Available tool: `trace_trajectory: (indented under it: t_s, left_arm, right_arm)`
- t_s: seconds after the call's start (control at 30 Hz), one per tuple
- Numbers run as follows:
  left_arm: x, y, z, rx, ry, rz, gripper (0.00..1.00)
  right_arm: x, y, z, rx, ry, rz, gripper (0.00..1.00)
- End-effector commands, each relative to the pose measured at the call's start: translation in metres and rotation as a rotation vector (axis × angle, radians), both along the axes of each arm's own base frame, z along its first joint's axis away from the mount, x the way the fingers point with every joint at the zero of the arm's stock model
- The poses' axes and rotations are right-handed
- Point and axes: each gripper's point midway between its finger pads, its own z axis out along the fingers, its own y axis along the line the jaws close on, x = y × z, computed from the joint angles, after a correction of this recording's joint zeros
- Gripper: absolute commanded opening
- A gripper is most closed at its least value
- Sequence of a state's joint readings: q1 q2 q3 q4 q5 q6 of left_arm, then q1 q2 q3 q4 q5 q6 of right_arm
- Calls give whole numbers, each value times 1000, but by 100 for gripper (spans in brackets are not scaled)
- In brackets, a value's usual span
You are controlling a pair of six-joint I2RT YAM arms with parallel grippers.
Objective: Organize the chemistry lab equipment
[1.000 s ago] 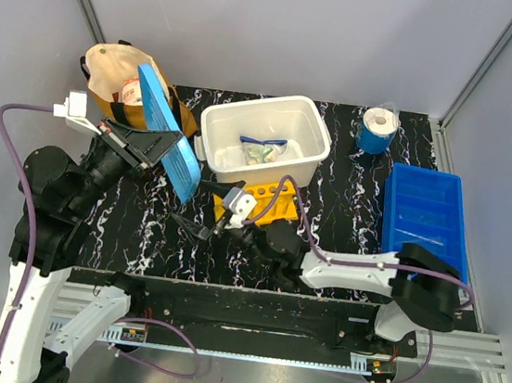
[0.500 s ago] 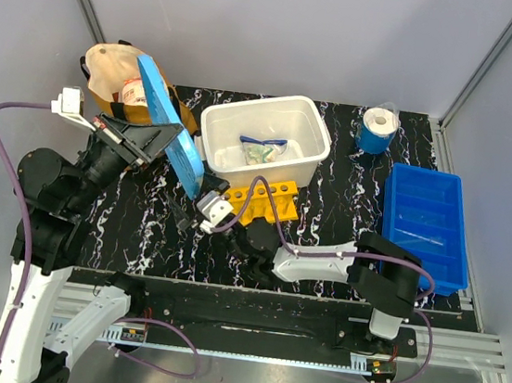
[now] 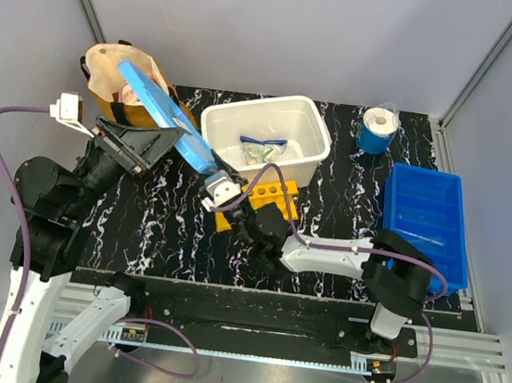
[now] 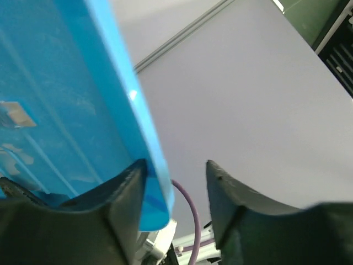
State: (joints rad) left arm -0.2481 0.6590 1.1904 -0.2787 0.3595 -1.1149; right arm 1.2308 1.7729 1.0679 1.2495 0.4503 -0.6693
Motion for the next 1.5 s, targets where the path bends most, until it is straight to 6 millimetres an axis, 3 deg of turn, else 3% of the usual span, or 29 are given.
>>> trace_trajectory:
  t_s: [0.0,0.1,0.23,0.5,0.63,0.73,1.1,1.23,1.47]
  left_arm:
    - [4,-8,-2,66,-30,-38,59]
    - [9,-14,-8,155,-21,-61,67]
    - [16,-14,-17,256,-29,-55,70]
    - [32,4,-38,501,-34,42,72]
    - [40,28,-37,597,-31,181,73]
    - [48,34,-46,621,-11,214,81]
    - [109,33,-78,587,121,179,78]
    - [136,42,-103,580,194,218,78]
    - [164,24,-140,560,224,116,68]
  right_arm:
    - [10,-49,81,5,-129,-79,0]
    - [34,-75,94,-47,-115,-108,0]
    - [54,-98,105,-178,-241,-231,0]
    - [106,-119,101,-394,-363,-359,0]
    - [131,-122,92,-550,-443,-417,0]
    - [146,-118,73,-681,-482,-417,0]
    - [164,-100,-21,-1063,-506,-352,0]
    - [166,-99,-57,-1148,-506,-329,0]
    - [167,-105,-74,-1185,-494,-345,1]
